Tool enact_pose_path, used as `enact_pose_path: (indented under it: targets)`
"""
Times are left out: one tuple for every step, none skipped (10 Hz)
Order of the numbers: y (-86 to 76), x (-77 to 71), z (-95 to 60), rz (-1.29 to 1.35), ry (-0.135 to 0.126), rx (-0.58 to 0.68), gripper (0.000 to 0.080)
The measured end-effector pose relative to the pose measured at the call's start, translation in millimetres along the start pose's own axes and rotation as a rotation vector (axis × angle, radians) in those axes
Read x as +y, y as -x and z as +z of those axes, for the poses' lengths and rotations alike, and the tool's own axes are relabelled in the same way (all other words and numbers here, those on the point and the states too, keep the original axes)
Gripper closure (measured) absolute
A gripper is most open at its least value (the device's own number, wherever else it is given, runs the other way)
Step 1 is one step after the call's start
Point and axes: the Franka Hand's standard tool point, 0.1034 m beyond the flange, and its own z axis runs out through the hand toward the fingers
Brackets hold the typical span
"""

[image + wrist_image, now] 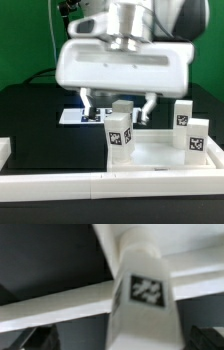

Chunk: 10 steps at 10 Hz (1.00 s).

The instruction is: Assemble square table

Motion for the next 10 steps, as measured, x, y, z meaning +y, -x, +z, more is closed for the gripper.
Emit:
enact_pose_path:
  targets:
    - [1.3,-4.3,-6.7,0.029,-0.038,-0.095,0.015]
    - [-3.0,-5.3,-14.5,0.044,-0.069,-0.136,0.015]
    - [-0.9,-7.7,-16.5,0.066,-0.095,-0.198,0.015]
    - [2.6,-17.0,-18.6,0.079,-0.117,-0.299,0.015]
    - [2.5,-22.8,-19.8,0.077,-0.134,-0.402,0.015]
    - [-4.0,-21.5,-17.8,0.08,-0.136,-0.412,0.015]
    - [-3.6,-21.3,-17.0,0.08,-0.134,-0.407,0.015]
    - [-3.3,-21.2,-16.8,0.08,-0.134,-0.407,0.015]
    - [-3.5,-18.5,-14.4,0.076,-0.126,-0.408,0.015]
    - [-3.3,-13.3,-7.4,0.078,-0.108,-0.412,0.015]
